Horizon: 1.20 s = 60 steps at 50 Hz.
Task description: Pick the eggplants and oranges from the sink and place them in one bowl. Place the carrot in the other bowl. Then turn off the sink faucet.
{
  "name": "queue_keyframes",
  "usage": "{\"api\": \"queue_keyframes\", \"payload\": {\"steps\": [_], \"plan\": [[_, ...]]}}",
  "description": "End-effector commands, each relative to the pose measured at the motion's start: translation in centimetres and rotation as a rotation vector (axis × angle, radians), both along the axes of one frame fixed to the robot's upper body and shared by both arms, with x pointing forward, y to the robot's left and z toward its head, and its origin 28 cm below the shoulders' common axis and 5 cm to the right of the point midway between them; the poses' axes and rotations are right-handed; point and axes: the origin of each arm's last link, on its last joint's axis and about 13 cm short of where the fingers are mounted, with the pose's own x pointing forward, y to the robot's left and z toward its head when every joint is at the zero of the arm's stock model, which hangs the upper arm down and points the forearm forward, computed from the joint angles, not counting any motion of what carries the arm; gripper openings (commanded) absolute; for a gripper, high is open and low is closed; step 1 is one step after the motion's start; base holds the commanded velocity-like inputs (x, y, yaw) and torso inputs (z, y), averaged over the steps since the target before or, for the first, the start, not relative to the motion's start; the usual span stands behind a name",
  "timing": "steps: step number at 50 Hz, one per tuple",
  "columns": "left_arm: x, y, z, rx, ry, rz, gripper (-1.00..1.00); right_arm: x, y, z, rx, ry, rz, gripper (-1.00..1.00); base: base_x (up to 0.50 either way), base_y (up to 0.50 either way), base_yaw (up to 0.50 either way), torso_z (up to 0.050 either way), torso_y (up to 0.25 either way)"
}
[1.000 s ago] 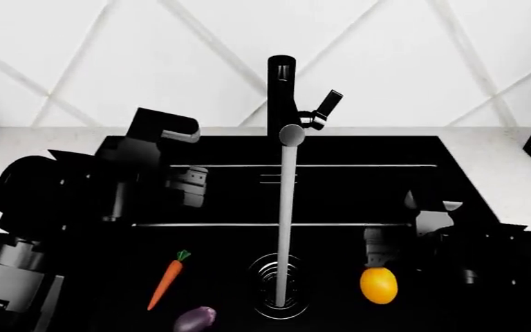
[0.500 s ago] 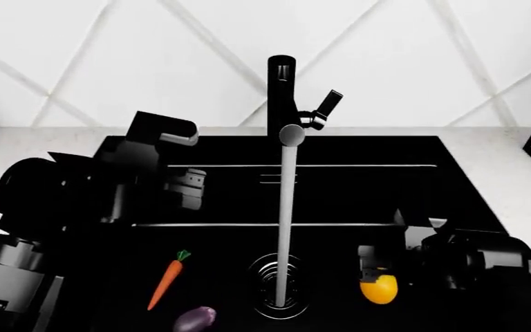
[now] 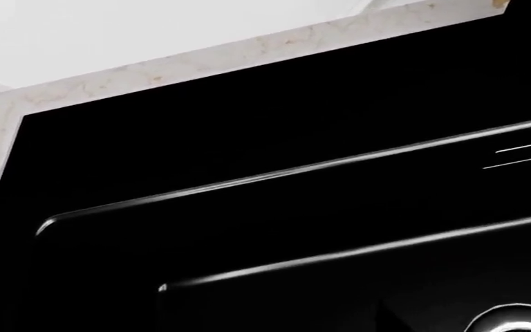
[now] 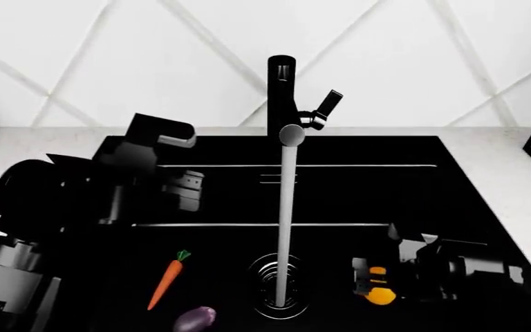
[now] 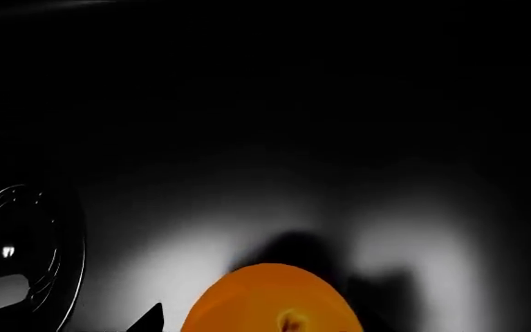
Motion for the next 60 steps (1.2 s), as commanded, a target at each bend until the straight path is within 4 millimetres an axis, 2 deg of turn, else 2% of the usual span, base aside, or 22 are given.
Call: {"api": "queue_keyframes", "payload": {"steps": [1, 3, 4, 14, 18, 23, 33, 34, 39, 43, 46, 47, 48, 51, 52, 56, 58, 59, 60], "plan": [[0.4, -0.7, 0.0, 0.000, 0.001, -0.001, 1.00, -0.3, 0.0, -0.2, 0.032, 0.012, -0.007, 1.00, 0.00, 0.00, 0.00, 0.000, 0.000], [0.3, -0.5, -0.1, 0.001, 0.002, -0.001, 1.00, -0.2, 0.0, -0.2, 0.039, 0.009, -0.014, 1.00, 0.00, 0.00, 0.00, 0.000, 0.000], [0.4, -0.6, -0.1, 0.000, 0.003, 0.000, 1.00, -0.3, -0.1, -0.2, 0.026, 0.010, -0.008, -1.00, 0.00, 0.00, 0.00, 0.000, 0.000], [0.4, -0.8, -0.1, -0.003, 0.002, 0.000, 1.00, -0.3, -0.2, 0.1, -0.001, 0.007, 0.004, -1.00, 0.00, 0.00, 0.00, 0.000, 0.000], [0.0, 0.1, 0.1, -0.004, 0.001, -0.002, 1.00, 0.1, -0.4, 1.3, -0.027, -0.027, 0.008, -1.00, 0.00, 0.00, 0.00, 0.000, 0.000], [-0.3, 1.0, 0.1, -0.006, -0.001, 0.003, 1.00, 0.6, -0.3, 4.1, -0.064, -0.099, 0.033, -1.00, 0.00, 0.00, 0.00, 0.000, 0.002], [-0.2, 0.2, 0.0, -0.008, -0.002, 0.000, 1.00, 0.6, -0.5, 9.3, -0.069, -0.235, 0.046, -1.00, 0.00, 0.00, 0.00, 0.000, 0.000], [0.0, -0.4, -0.1, -0.007, -0.001, 0.000, 1.00, 0.4, -0.4, 10.1, -0.070, -0.246, 0.060, -1.00, 0.00, 0.00, 0.00, 0.000, 0.000], [0.0, -0.7, -0.3, -0.007, 0.015, 0.000, 1.00, -0.7, -0.5, 13.0, -0.069, -0.339, 0.055, -1.00, 0.00, 0.00, 0.00, 0.000, 0.000], [-1.4, -0.4, -0.4, -0.029, 0.080, -0.059, 1.00, -1.7, -0.2, 15.6, -0.086, -0.405, 0.076, -1.00, 0.00, 0.00, 0.00, 0.000, 0.000], [-1.0, -1.2, -0.6, -0.030, 0.058, -0.032, 1.00, -2.8, 0.1, 18.2, -0.091, -0.482, 0.085, -1.00, 0.00, 0.00, 0.00, 0.000, 0.000], [-1.1, -1.0, -0.7, -0.058, 0.090, 0.006, 1.00, -3.0, 0.1, 18.6, -0.101, -0.491, 0.091, -1.00, 0.00, 0.00, 0.00, 0.000, 0.000], [-1.9, 0.1, -1.1, -0.034, 0.104, -0.002, 1.00, -3.6, 0.1, 19.9, -0.117, -0.522, 0.095, -1.00, 0.00, 0.00, 0.00, 0.000, 0.000], [-2.7, 0.2, -1.2, 0.004, 0.102, -0.030, 1.00, -4.8, 0.1, 22.6, -0.133, -0.591, 0.097, -1.00, 0.00, 0.00, 0.00, 0.000, 0.000], [-2.9, 0.5, -1.1, -0.004, 0.111, -0.031, 1.00, -4.9, 0.1, 22.9, -0.139, -0.601, 0.100, -1.00, 0.00, 0.00, 0.00, 0.000, 0.000], [-4.1, 0.0, -1.2, -0.062, 0.178, -0.067, 1.00, -5.9, 0.3, 25.9, -0.174, -0.674, 0.115, -1.00, 0.00, 0.00, 0.00, 0.000, 0.000], [-4.3, -0.3, -1.5, 0.051, 0.044, -0.161, 1.00, -6.2, 0.4, 26.5, -0.179, -0.683, 0.127, -1.00, 0.00, 0.00, 0.00, 0.000, 0.000], [-4.8, -0.5, -1.4, -0.018, 0.202, -0.146, 1.00, -6.4, 0.6, 26.9, -0.181, -0.689, 0.136, -1.00, 0.00, 0.00, 0.00, 0.000, 0.000], [-5.0, -0.9, -1.6, 0.063, 0.230, -0.150, 1.00, -6.6, 0.6, 27.2, -0.188, -0.700, 0.138, -1.00, 0.00, 0.00, 0.00, 0.000, 0.000]]}}
